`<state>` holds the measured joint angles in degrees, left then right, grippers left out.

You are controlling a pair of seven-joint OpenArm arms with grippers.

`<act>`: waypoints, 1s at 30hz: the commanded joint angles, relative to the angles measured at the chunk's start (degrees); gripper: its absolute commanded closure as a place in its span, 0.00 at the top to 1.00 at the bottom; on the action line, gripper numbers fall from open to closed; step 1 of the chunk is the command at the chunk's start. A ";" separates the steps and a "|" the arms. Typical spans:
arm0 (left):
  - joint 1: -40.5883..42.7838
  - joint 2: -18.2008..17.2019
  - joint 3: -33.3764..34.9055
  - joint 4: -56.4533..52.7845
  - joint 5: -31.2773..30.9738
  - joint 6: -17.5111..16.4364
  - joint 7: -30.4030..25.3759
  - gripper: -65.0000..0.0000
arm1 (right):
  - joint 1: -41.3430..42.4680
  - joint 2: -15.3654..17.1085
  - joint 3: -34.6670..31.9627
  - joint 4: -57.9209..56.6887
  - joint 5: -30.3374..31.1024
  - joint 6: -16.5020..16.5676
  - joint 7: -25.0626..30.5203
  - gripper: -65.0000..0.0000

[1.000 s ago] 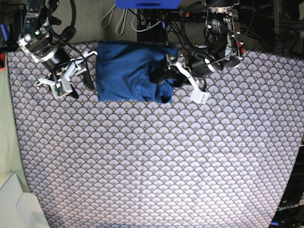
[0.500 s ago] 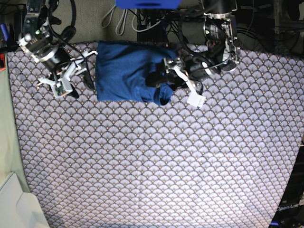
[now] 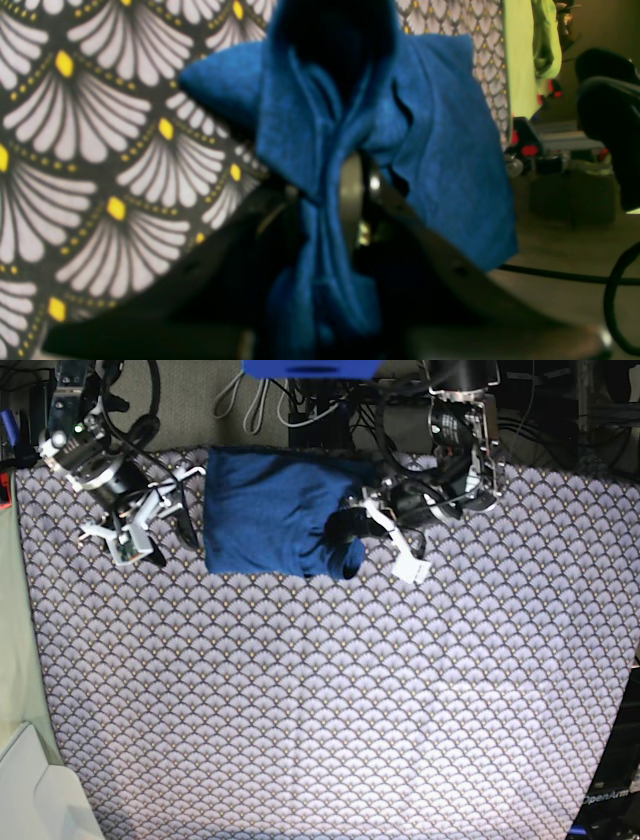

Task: Fold the T-shirt properly
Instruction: 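Fold the stack edge with the left gripper over onto the stack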

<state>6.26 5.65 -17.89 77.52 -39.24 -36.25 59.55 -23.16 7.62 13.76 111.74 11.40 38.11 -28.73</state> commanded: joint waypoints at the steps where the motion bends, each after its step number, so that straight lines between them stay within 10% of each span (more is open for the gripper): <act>1: -0.59 -0.42 0.09 1.12 -1.06 1.04 -0.52 0.06 | 0.34 0.43 0.18 0.83 0.95 0.35 1.43 0.48; 9: -3.76 -0.77 0.88 1.12 -0.89 3.50 -0.34 0.06 | 0.34 0.43 0.35 0.83 0.87 0.35 1.43 0.48; 30: -25.82 -7.28 35.69 -1.08 9.57 10.01 1.33 0.06 | 1.93 0.95 13.36 0.83 0.87 0.35 1.43 0.48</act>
<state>-18.35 -1.91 18.20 75.72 -29.21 -26.17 61.41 -21.15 7.97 26.89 111.70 11.40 38.26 -28.53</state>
